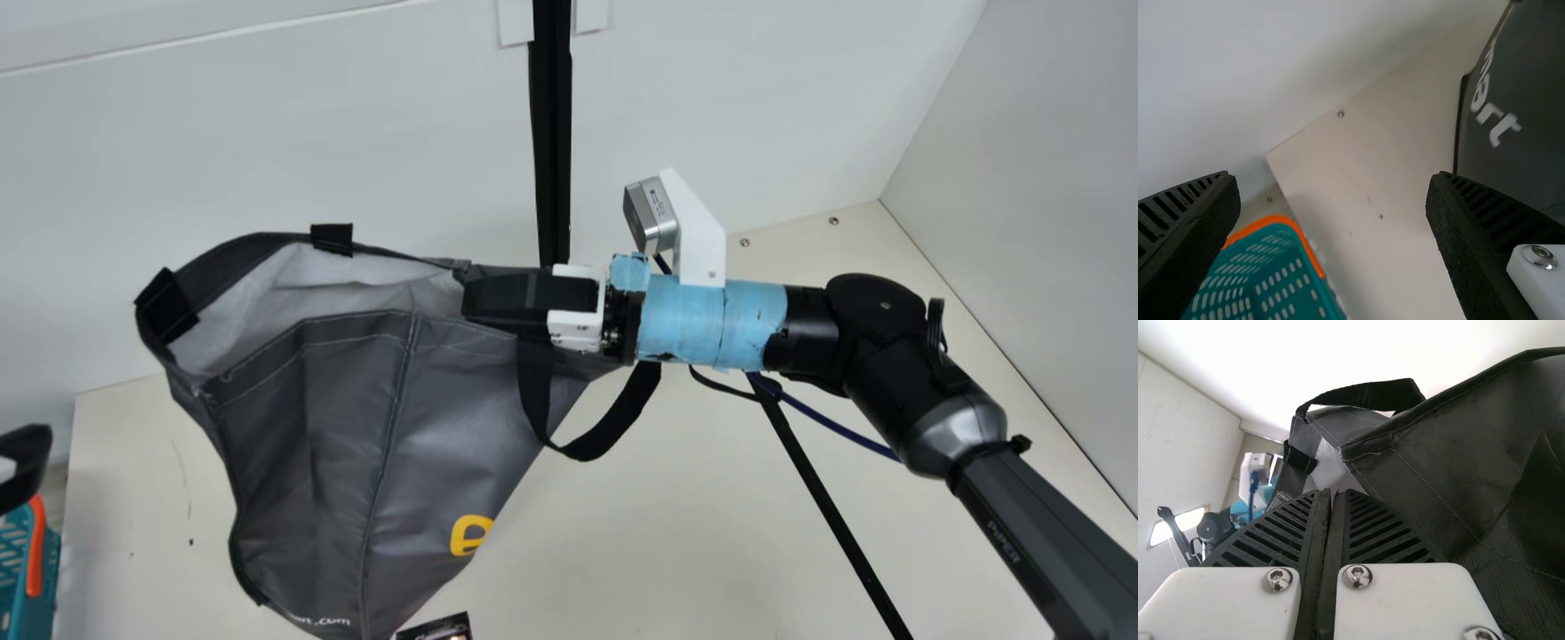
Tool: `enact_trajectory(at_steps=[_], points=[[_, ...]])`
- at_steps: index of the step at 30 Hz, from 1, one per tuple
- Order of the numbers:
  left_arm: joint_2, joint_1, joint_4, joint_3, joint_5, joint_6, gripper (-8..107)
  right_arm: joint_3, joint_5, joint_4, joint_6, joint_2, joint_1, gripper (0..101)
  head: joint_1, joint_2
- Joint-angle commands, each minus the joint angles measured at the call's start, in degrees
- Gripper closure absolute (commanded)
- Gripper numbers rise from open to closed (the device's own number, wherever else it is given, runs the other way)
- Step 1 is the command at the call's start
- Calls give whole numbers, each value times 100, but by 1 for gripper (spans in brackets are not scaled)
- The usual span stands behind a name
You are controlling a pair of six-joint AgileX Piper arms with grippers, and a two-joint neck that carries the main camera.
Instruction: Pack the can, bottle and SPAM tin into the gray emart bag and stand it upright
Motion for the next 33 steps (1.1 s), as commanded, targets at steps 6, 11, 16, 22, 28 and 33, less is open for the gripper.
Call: enact_trajectory(at_steps=[6, 11, 16, 22, 28, 33], points=[[-229, 22, 816, 468, -1, -281, 9, 0, 0, 0, 0, 0, 0, 101, -130, -5], [-403, -5, 1169, 842, -1, -499, 9, 0, 0, 0, 0, 0, 0, 101, -130, -5], [-521, -30, 1271, 1029, 11, -606, 9, 0, 0, 0, 0, 0, 0, 101, -130, -5], [-521, -30, 1281, 1057, 14, -606, 9, 0, 0, 0, 0, 0, 0, 101, -130, -5], [-521, -30, 1281, 1057, 14, -606, 9, 0, 0, 0, 0, 0, 0, 101, -130, -5], [-521, -30, 1281, 1057, 14, -606, 9, 0, 0, 0, 0, 0, 0, 91, -130, -5]])
